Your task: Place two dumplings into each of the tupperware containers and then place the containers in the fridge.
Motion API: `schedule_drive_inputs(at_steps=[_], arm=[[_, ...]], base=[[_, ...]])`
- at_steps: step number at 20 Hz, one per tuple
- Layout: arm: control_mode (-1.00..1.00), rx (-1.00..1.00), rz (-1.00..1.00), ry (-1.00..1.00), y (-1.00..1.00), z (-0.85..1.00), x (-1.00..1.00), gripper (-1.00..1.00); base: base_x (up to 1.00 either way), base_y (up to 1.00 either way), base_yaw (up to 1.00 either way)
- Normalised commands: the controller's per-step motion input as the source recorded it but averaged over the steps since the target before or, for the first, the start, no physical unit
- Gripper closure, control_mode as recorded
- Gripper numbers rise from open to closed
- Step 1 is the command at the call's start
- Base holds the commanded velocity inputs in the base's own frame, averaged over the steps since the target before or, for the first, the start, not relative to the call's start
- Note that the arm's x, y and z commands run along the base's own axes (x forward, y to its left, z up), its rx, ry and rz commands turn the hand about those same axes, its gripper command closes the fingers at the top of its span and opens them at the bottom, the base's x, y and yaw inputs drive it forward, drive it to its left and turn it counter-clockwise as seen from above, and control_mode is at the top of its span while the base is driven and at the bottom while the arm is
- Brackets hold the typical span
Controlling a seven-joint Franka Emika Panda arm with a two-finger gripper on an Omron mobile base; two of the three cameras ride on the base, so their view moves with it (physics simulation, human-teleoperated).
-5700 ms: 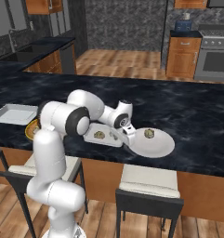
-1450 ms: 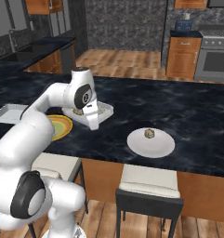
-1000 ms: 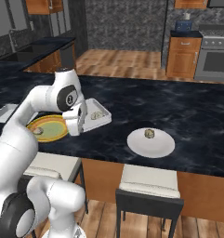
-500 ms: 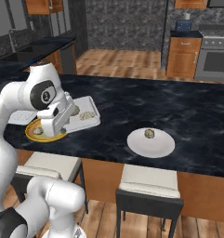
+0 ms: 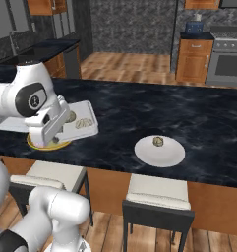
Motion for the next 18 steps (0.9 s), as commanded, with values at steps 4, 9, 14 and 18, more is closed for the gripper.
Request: schedule_drive_inputs(at_steps=[4, 9, 14, 18], arm=[[-1.00, 0.06, 0.02, -0.12, -0.13, 0.04, -0.70, 1.00], [-1.00, 0.04, 0.04, -0.09, -0.19, 0.03, -0.44, 1.00], [-1.00, 0.01, 0.02, 0.02, -0.03, 0.10, -0.02, 1.00], [-1.00, 0.00, 0.04, 0.02, -0.02, 0.01, 0.00, 1.00]], base=[[0.00, 0.00, 0.00], [0.00, 0.00, 0.00], [0.00, 0.00, 0.00], [0.00, 0.00, 0.00]])
